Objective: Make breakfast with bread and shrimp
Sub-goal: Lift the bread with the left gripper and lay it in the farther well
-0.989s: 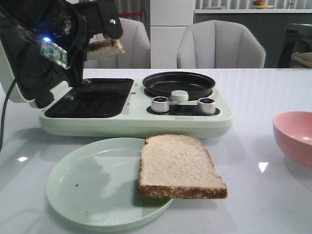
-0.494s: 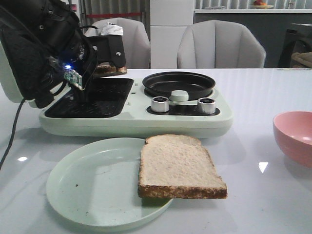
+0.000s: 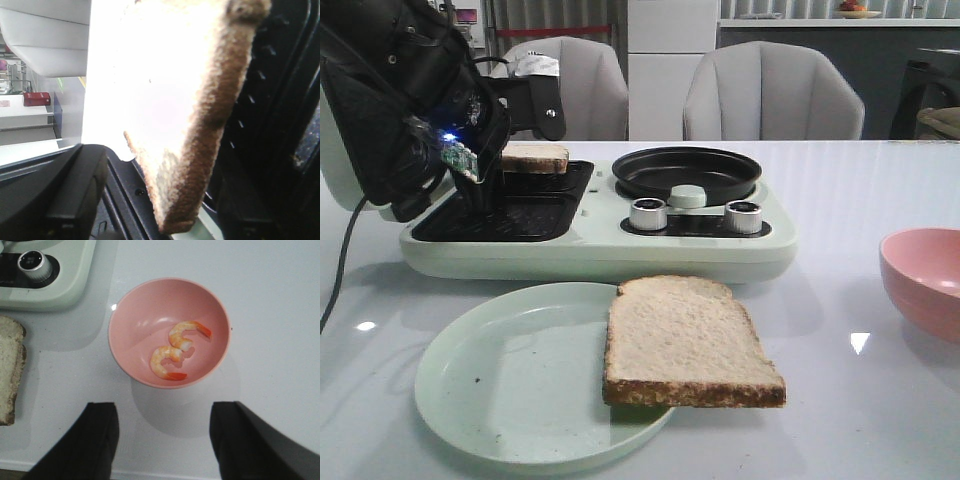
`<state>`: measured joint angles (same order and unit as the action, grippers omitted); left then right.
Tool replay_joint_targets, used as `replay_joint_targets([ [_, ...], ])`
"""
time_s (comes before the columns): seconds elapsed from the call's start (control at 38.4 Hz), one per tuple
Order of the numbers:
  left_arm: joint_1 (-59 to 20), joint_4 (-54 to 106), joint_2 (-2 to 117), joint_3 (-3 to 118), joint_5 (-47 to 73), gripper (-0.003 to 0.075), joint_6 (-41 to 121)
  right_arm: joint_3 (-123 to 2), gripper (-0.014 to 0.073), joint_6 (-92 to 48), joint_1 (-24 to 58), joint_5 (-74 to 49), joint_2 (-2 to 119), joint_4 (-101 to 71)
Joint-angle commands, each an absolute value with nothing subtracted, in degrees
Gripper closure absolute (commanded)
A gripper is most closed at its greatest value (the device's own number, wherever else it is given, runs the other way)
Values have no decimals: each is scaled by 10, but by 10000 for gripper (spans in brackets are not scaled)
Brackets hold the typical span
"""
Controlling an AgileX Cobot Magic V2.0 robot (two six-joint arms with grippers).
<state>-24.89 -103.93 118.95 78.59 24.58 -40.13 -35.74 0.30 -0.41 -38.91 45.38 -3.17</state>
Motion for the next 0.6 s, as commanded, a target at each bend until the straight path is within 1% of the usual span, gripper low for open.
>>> replay_joint_targets([
  [0.0,-253,-1066,1147,796,265,213,-412,-375,83,0,-5,-352,453,-28],
  [0.26,-277,-1066,1087,735,258,212,-412,-375,83,0,-5,-352,453,-28],
  [0.36,-295,-1066,1056,702,274,212,-412,-375,83,0,-5,-352,453,-28],
  [0.44,-317,-1065,1030,678,314,212,-413,-375,83,0,-5,-352,453,-28],
  [0.57,-371,-1043,983,640,414,212,-459,-375,83,0,-5,-352,453,-28],
])
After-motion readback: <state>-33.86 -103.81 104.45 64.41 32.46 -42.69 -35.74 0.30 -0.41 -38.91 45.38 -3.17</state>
